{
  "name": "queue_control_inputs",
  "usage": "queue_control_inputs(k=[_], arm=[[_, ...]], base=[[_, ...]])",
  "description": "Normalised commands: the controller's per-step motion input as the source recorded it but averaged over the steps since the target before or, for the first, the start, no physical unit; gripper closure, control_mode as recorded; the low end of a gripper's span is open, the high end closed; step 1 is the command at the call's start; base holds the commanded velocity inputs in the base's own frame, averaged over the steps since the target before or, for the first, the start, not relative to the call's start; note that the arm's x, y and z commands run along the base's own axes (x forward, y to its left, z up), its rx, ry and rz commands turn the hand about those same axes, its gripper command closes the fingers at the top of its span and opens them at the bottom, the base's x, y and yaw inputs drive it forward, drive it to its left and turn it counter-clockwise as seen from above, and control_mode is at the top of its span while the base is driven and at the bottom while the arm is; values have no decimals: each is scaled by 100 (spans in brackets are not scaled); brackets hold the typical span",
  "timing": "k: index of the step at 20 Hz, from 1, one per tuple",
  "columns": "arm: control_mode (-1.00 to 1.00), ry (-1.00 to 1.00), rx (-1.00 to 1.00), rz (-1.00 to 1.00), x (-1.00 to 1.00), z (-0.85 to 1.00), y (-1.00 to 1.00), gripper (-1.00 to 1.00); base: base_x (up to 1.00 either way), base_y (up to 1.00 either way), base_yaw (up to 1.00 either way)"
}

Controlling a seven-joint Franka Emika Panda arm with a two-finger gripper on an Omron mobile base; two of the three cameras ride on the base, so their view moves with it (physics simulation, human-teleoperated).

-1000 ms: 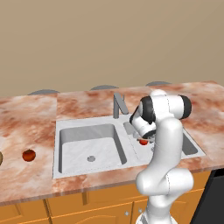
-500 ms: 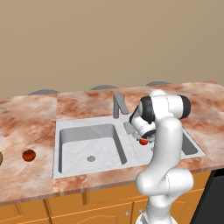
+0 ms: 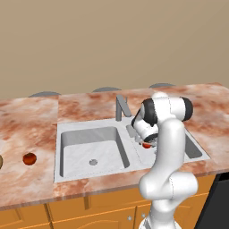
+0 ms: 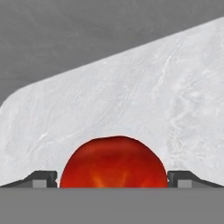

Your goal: Remove the tomato and tomato from the sink. Then move the bowl and cup from the counter to the sink for washing.

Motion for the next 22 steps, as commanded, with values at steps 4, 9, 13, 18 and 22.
queue_control_inputs(k=[4,9,13,18,22], arm=[[-100,0,0,-2,4,-14,1,-100],[-100,-1,-2,-1,4,-11,0,-100],[-100,-1,-2,-1,2,-7,0,-100],[-100,0,0,-1,0,-13,0,-100],[-100,0,0,-2,0,-19,2,-100]], base=[[0,0,0],[0,0,0],[0,0,0],[0,0,0],[0,0,0]])
